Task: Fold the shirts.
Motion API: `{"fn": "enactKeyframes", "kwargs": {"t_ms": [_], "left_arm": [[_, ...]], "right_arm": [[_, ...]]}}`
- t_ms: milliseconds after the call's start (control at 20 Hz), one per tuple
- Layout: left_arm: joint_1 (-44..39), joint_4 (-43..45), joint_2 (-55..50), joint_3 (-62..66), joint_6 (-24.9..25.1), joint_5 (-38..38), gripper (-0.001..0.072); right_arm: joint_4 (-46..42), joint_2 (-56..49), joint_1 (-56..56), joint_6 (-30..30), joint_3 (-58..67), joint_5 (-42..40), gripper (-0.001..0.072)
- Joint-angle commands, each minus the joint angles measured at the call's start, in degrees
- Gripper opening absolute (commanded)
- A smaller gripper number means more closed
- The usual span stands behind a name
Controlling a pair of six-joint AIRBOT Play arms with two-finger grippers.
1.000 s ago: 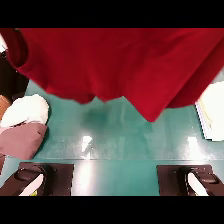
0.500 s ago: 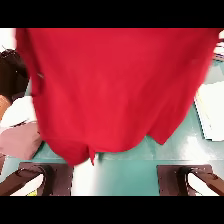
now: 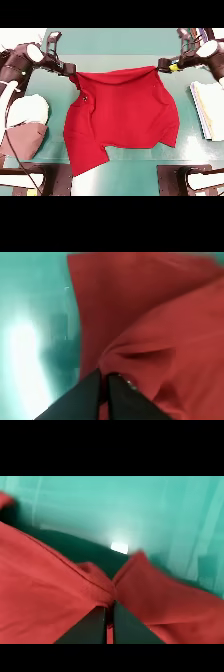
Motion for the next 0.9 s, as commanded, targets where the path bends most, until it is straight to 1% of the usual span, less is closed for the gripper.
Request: {"fn": "enactKeyframes", "kwargs": {"t_ms": [0,50,200,300,350,450,650,850], "left_arm": [[0.0,1.3,-3.5,0.9,-0.2,1.6,0.057],[0.0,2.8,-3.5,2.8,-0.2,-1.1,0.0603],[0.0,9.7,-2.6,9.5,-0.2,-14.4,0.0603],[0.0,14.0,0.5,8.4,-1.1,-19.9,0.0603],[0.0,14.8,2.4,6.2,-1.3,-21.8,0.0603],[0.0,15.1,7.1,-1.6,-1.5,-22.9,0.0603],[0.0,14.2,18.8,-22.9,-5.7,-22.7,0.0604],[0.0,8.7,30.2,-39.5,-10.2,-20.6,0.0604]], "right_arm": [[0.4,-3.8,-1.0,0.0,0.1,-2.4,0.0209],[1.0,-3.1,-1.7,0.0,0.1,-1.7,0.0374],[1.7,1.3,-4.9,-0.3,0.0,3.4,0.0375],[1.7,5.2,-6.8,-1.9,-0.7,7.8,0.0374],[1.6,7.5,-7.6,-2.1,-2.2,8.6,0.0374],[1.6,12.9,-8.4,-3.4,-6.9,9.1,0.0374],[1.7,23.4,-9.3,-3.4,-17.9,9.0,0.0374],[1.7,31.6,-9.3,-3.4,-26.0,6.7,0.0374]]}}
